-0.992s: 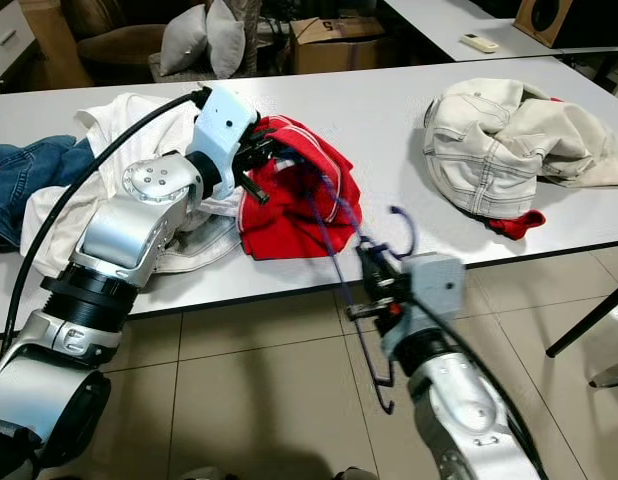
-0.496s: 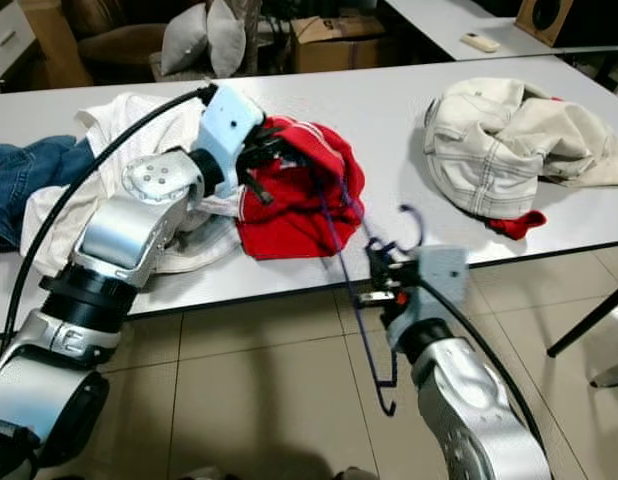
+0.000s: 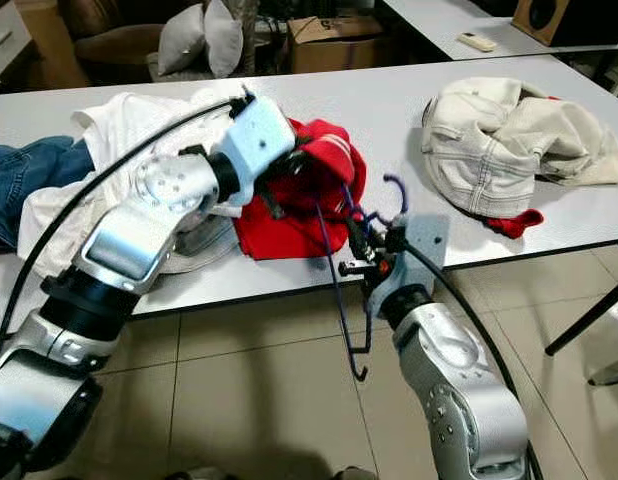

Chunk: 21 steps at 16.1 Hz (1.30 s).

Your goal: Hang hanger

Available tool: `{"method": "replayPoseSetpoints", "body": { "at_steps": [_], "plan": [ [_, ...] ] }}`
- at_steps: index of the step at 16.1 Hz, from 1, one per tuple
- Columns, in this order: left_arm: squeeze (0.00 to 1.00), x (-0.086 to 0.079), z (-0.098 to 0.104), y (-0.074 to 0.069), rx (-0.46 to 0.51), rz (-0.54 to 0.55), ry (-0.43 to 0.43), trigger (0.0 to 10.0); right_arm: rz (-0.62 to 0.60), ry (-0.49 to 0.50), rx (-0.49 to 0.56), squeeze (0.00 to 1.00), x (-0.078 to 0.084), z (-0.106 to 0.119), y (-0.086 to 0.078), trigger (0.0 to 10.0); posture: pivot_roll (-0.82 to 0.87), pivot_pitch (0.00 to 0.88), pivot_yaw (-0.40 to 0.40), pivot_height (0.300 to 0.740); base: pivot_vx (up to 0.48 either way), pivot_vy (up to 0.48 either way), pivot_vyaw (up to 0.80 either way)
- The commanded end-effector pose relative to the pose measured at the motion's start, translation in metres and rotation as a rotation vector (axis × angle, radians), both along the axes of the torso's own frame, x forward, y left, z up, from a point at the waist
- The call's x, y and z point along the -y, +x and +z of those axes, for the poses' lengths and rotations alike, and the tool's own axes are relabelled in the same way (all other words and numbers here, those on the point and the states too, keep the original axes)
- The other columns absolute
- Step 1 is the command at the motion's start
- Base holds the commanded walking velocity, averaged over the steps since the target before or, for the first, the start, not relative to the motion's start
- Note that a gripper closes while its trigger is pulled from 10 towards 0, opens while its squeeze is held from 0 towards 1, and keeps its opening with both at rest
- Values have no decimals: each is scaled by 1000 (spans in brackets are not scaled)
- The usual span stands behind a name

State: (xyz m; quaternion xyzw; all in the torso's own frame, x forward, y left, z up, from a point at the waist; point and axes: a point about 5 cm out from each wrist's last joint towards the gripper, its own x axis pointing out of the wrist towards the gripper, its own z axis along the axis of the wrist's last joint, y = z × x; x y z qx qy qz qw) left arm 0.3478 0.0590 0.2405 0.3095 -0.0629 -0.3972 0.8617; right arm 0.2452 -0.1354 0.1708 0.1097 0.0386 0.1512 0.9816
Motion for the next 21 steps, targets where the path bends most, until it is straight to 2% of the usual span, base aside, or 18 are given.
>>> {"method": "replayPoseSetpoints", "body": {
  "at_steps": [1, 3, 4, 5, 6, 7, 8, 10, 12, 13, 14, 20, 21],
  "plan": [
    [0, -6, -9, 3, 1, 43, 42, 10000, 3, 1, 19, 0, 1, 4, -4, 10000, -93, 0, 49, 740, 0, 0, 0],
    [0, -10, -11, 5, -18, 63, 16, 10000, -2, -2, 13, 0, 2, 2, -6, 10000, -94, 0, 52, 740, 0, 0, 0],
    [1000, -14, -13, 6, -29, 81, -17, 10000, -3, -2, 10, 0, 2, 1, -8, 10000, -94, 0, 52, 740, 0, 0, 0],
    [1000, -14, -15, 6, -29, 80, -18, 10000, -3, 0, 10, 0, 3, 0, -9, 10000, -96, 0, 57, 740, 0, 0, 0],
    [1000, -17, -19, 8, 12, 102, 10, 10000, 4, 2, 12, 0, 2, 1, -10, 10000, -96, 0, 57, 740, 0, 0, 0],
    [408, -24, -36, 13, 102, 156, 140, 10000, 25, 10, 23, 0, 0, 3, -11, 10000, -96, 0, 56, 740, 0, 0, 0],
    [0, -28, -41, 15, 116, 189, 149, 10000, 33, 8, 24, 0, -1, 4, -12, 10000, -99, 0, 57, 740, 0, 0, 0],
    [0, -35, -46, 18, 130, 242, 152, 10000, 34, 13, 29, 0, -1, 5, -13, 10000, -103, 0, 57, 740, 0, 0, 0],
    [0, -42, -47, 21, 119, 274, 109, 10000, 42, 19, 35, 0, -2, 6, -13, 10000, -104, 0, 57, 740, 0, 0, 0],
    [0, -43, -47, 22, 124, 277, 102, 6392, 45, 19, 36, 0, -2, 6, -14, 10000, -104, 0, 55, 740, 0, 0, 0],
    [0, -45, -49, 24, 119, 283, 82, 0, 49, 21, 37, 0, -3, 6, -14, 10000, -103, 0, 52, 740, 0, 0, 0],
    [0, -48, -59, 25, -5, 292, -95, 0, 45, 27, 25, 0, -2, 4, -16, 10000, -106, 0, 53, 740, 0, 0, 0],
    [0, -49, -60, 26, -39, 299, -155, 0, 38, 25, 20, 0, -1, 3, -17, 10000, -109, 0, 55, 740, 0, 0, 0]
  ]
}}
